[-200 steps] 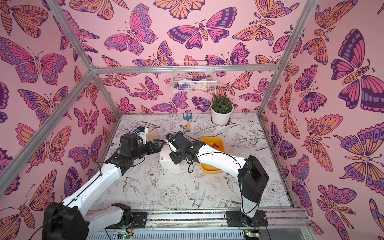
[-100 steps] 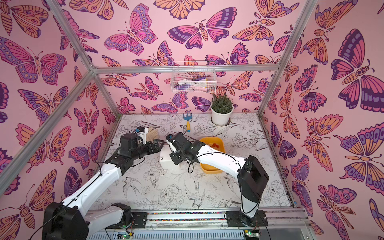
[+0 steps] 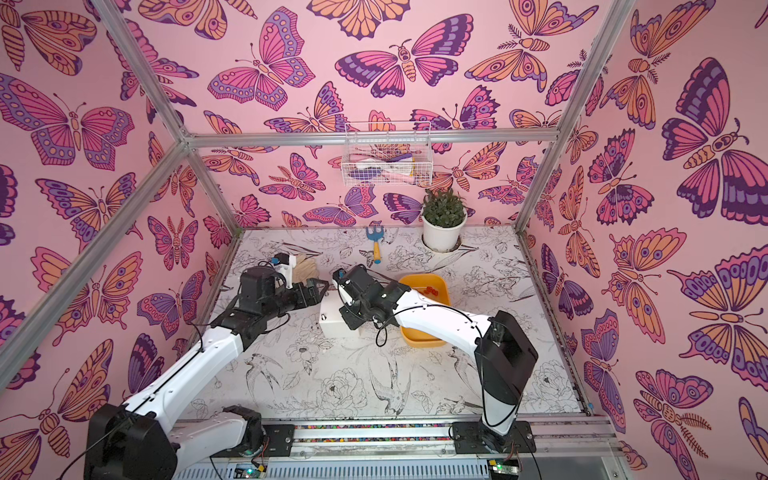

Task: Cover the protruding screws with screw protection sleeves
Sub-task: Attach the screw protection sleeve to the screw.

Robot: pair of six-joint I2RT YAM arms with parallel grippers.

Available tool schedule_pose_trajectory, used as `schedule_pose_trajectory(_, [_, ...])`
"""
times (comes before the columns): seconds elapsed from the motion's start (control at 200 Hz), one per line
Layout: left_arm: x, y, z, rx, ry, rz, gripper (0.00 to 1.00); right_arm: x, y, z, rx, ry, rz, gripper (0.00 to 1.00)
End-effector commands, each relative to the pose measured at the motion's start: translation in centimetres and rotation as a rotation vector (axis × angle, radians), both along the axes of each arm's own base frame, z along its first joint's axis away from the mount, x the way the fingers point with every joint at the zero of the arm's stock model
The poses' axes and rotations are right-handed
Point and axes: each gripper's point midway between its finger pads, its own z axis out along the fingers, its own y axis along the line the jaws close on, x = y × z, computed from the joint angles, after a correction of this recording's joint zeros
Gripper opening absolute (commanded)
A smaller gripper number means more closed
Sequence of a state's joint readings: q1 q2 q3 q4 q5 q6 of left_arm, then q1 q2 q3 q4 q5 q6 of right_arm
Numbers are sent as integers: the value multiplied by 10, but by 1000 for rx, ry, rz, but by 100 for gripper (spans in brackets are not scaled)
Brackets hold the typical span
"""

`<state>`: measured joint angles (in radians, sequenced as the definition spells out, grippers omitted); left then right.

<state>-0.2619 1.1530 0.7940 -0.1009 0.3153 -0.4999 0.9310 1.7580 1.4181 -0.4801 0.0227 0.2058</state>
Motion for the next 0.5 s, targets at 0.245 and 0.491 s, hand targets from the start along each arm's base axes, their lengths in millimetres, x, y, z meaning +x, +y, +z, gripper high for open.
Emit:
schedule_pose_trajectory(0.245, [0,1,-3,-8,0,0,92,-1,-2,-21,-34,35,-13,0])
schedule_pose_trajectory(0.491, [0,1,-3,-10,-1,0,92,-1,-2,-22,-36,39,-15,0])
